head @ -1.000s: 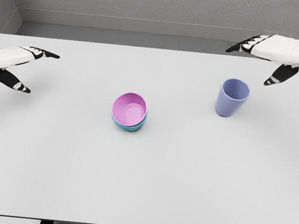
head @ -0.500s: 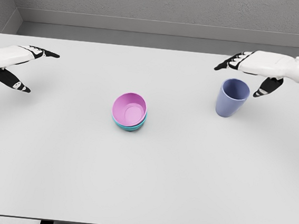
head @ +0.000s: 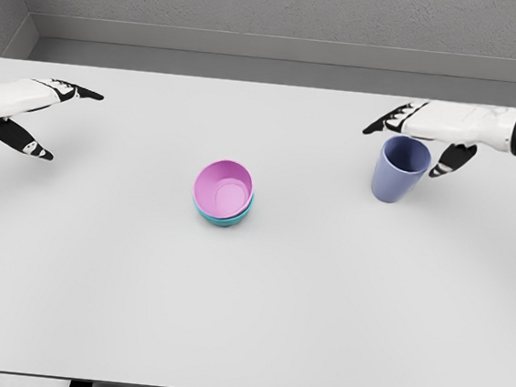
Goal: Stacking bowl and cup with both arms
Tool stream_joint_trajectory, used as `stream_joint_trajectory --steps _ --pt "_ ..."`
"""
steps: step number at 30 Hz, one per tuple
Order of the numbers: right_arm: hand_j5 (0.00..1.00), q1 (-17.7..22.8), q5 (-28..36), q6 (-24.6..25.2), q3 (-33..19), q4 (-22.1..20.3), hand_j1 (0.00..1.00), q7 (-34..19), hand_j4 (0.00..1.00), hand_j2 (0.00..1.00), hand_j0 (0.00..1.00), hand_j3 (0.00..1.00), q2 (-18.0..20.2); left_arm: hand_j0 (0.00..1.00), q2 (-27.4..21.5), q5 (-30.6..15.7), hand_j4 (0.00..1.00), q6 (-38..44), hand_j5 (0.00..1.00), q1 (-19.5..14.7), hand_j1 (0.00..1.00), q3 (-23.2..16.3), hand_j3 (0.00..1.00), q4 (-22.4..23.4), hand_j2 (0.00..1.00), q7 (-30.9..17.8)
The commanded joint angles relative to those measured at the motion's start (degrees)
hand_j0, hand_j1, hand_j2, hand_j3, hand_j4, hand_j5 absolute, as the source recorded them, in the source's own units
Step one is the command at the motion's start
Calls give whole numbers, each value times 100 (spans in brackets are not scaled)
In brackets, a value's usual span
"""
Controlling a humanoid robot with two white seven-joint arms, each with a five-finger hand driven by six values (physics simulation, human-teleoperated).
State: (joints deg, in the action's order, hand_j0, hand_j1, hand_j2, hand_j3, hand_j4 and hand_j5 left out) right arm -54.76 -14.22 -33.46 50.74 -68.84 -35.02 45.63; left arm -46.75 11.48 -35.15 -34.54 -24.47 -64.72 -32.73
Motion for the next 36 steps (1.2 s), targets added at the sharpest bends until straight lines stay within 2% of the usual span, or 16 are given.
stream_joint_trajectory --steps 1,5,9,25,27,28,29,30,31,36 --pt "100 0 -10 15 24 143 100 2 100 100 100 100 -55 100 -9 -40 100 15 100 0 100 3 100 -23 100 3" --pt "100 0 -54 33 24 275 100 2 100 100 100 100 -81 100 -9 -40 100 15 100 0 100 3 100 -41 100 3" --pt "100 0 -177 24 42 521 100 2 100 100 100 100 -274 100 -27 -40 100 15 100 0 100 3 100 -23 100 3" --pt "100 0 -213 24 121 539 100 2 100 100 100 100 -432 100 -36 -40 100 15 100 9 100 21 100 -76 100 3" --pt "100 0 -458 33 112 556 100 2 100 100 100 100 -424 100 -36 -40 100 15 100 9 100 21 100 -85 100 3" --pt "93 0 -485 24 112 556 93 2 93 93 93 93 -424 100 -53 -40 100 15 100 9 100 21 100 -67 100 3" --pt "75 0 -511 7 112 547 75 2 75 75 75 75 -415 100 -53 -40 100 15 100 9 100 21 100 -76 100 3" --pt "66 0 -529 7 112 547 66 2 66 66 66 66 -415 100 -53 -40 100 15 100 18 100 21 100 -76 100 3" --pt "63 0 -582 7 112 539 63 2 63 63 63 63 -406 100 -53 -40 100 15 100 26 100 21 100 -76 100 3" --pt "63 0 -582 7 77 556 63 2 63 63 63 63 -380 100 -53 -40 100 15 100 35 100 21 100 -102 100 3"
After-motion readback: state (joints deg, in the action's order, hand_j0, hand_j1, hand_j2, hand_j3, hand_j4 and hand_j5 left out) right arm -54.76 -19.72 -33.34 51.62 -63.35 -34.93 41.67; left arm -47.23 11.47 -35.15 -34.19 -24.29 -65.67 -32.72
